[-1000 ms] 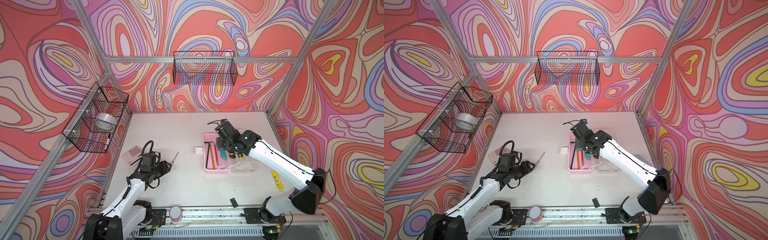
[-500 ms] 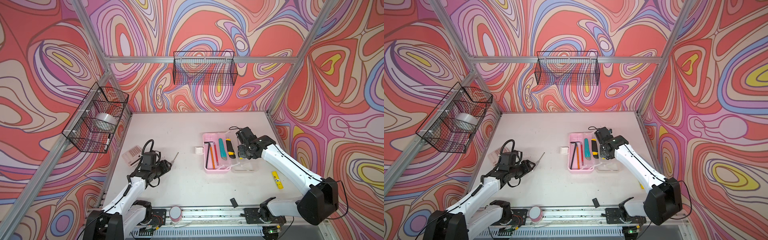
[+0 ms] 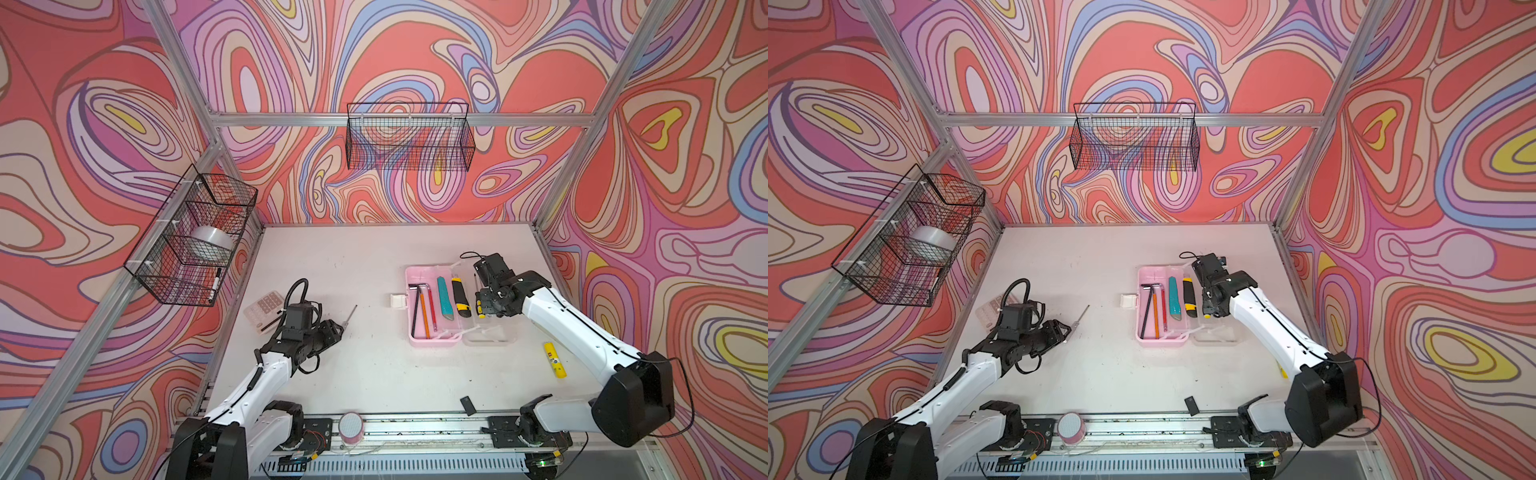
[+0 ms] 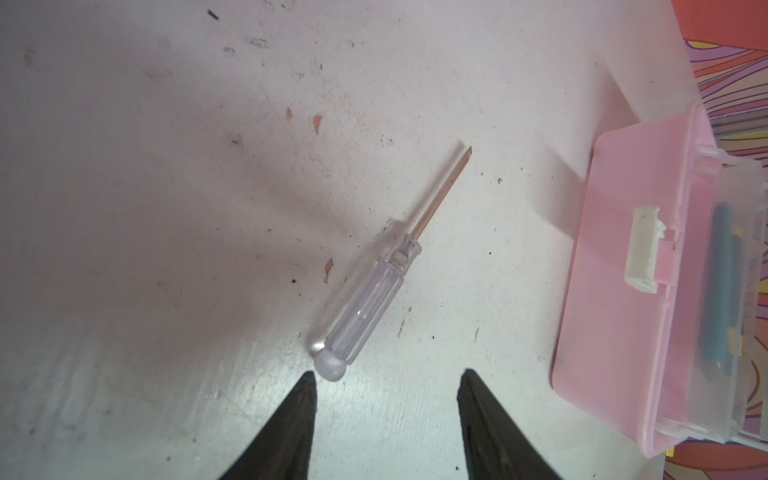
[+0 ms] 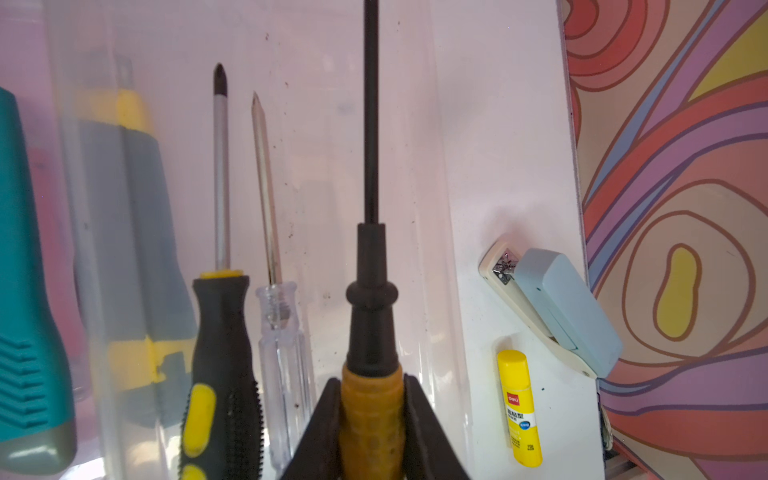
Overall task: Pack the tool kit
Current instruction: 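Release the yellow screwdriver into the box while the left gripper approaches the clear screwdriver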
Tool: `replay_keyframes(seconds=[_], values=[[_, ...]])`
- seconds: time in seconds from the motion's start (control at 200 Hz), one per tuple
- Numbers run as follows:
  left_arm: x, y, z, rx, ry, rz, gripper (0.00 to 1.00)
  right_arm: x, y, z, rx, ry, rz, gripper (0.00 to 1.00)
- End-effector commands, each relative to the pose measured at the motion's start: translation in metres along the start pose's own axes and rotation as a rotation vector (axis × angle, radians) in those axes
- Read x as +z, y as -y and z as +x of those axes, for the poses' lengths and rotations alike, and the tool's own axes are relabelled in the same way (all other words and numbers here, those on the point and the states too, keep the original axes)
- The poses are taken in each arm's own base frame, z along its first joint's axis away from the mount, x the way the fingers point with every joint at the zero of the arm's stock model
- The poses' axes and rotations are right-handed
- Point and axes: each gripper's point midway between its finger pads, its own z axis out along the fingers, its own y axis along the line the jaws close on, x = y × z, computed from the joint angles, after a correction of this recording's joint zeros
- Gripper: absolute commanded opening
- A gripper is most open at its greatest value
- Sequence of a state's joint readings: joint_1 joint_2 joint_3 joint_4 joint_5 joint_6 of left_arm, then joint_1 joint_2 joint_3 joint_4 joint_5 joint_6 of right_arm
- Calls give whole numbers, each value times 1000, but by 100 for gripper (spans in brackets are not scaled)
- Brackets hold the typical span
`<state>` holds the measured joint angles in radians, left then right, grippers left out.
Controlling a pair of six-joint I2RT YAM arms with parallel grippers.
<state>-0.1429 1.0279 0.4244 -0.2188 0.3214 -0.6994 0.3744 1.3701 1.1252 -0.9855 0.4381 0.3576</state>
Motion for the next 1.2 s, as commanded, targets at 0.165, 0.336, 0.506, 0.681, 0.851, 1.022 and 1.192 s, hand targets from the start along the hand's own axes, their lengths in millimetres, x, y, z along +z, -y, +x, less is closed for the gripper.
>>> replay_keyframes(seconds=[0.165, 0.336, 0.506, 0.681, 0.851, 1.022, 1.192], values=[[-1, 8, -11, 24, 23, 16, 55, 1, 2, -8, 12, 20, 9, 45], [-6, 6, -12, 71, 41, -32, 55, -19, -1, -19, 70, 72, -61, 45], [-4, 6, -6, 171, 40, -116, 54, -45, -24, -28, 131, 115, -261, 44], [0, 18, -9, 268, 52, -190, 52, -61, -28, -30, 161, 135, -332, 42], [-10, 28, -11, 247, 89, -155, 52, -88, -85, -27, 169, 159, -521, 38], [-22, 31, -16, 278, 112, -152, 55, -119, -175, -14, 3, 159, -593, 41], [-9, 23, -16, 317, 64, -218, 53, -123, -211, -9, -49, 153, -643, 41]])
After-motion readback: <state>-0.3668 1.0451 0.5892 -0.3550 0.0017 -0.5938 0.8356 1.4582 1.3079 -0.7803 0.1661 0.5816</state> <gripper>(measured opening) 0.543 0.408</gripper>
